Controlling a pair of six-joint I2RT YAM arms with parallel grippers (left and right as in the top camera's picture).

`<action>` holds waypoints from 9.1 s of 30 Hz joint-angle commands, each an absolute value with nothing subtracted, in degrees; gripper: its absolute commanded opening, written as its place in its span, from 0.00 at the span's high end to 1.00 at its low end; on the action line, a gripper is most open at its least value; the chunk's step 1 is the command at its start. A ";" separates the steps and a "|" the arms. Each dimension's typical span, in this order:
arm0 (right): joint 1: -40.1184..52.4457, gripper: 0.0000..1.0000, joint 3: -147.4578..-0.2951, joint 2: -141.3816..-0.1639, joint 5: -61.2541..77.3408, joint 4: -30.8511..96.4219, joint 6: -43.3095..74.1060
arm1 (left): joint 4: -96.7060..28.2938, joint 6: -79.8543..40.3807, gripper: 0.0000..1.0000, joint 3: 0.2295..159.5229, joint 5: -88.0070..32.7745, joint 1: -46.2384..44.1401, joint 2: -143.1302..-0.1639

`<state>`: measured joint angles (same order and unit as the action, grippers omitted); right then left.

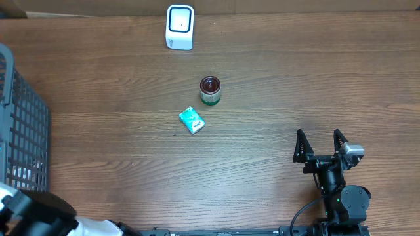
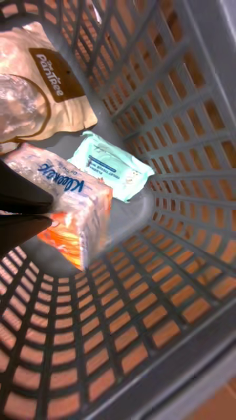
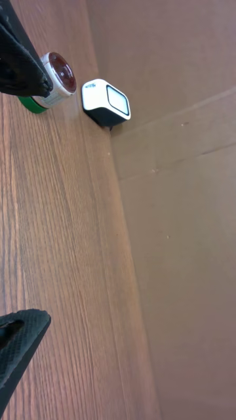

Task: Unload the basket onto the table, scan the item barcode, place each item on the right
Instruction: 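Reach the left gripper into the basket and grasp an orange Kleenex pack, then carry the Kleenex pack past the scanner and place it on the table, then reach the left gripper into the basket and grasp the brown Pantree bag, then carry the Pantree bag to the scanner and lower it onto the table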

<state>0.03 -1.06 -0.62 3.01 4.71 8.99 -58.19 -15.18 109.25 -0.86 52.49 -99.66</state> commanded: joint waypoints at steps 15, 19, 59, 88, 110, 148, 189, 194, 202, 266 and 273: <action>-0.12 0.00 -0.45 -0.16 3.09 4.40 8.99 | -60.01 -18.46 0.87 107.50 -2.24 50.63 -95.68; -0.12 0.00 -0.45 -0.16 3.11 4.40 8.99 | -60.23 -18.44 0.65 103.63 -1.76 50.63 -98.19; -0.12 0.00 -0.45 -0.16 3.11 4.43 8.99 | -60.49 -9.02 0.96 98.32 12.62 47.62 -125.71; -0.12 0.00 -0.45 -0.16 3.09 4.43 8.99 | -80.38 -20.40 0.96 132.16 -4.54 29.87 -93.47; -0.12 0.00 -0.45 -0.16 3.11 4.40 8.99 | -57.47 -11.94 0.96 83.09 7.07 -29.76 -97.67; -0.12 0.00 -0.45 -0.16 3.11 4.43 8.99 | -69.23 -22.33 0.37 106.96 18.35 -13.26 -88.79; -0.12 0.00 -0.45 -0.16 3.09 4.43 8.99 | -68.88 -30.46 0.27 105.14 10.74 59.44 -114.87; -0.12 0.00 -0.45 -0.16 3.11 4.43 8.99 | -67.09 -30.44 0.28 105.14 11.11 59.13 -118.76; -0.12 0.00 -0.45 -0.16 3.11 4.43 8.99 | -65.93 -29.61 0.28 105.14 11.14 57.43 -123.94; -0.12 0.00 -0.45 -0.16 3.11 4.40 8.99 | -84.29 -10.81 0.96 128.62 -12.95 18.33 -90.17; -0.12 0.00 -0.45 -0.16 3.11 4.40 8.99 | -86.61 -7.25 0.96 114.34 -4.43 3.25 -95.33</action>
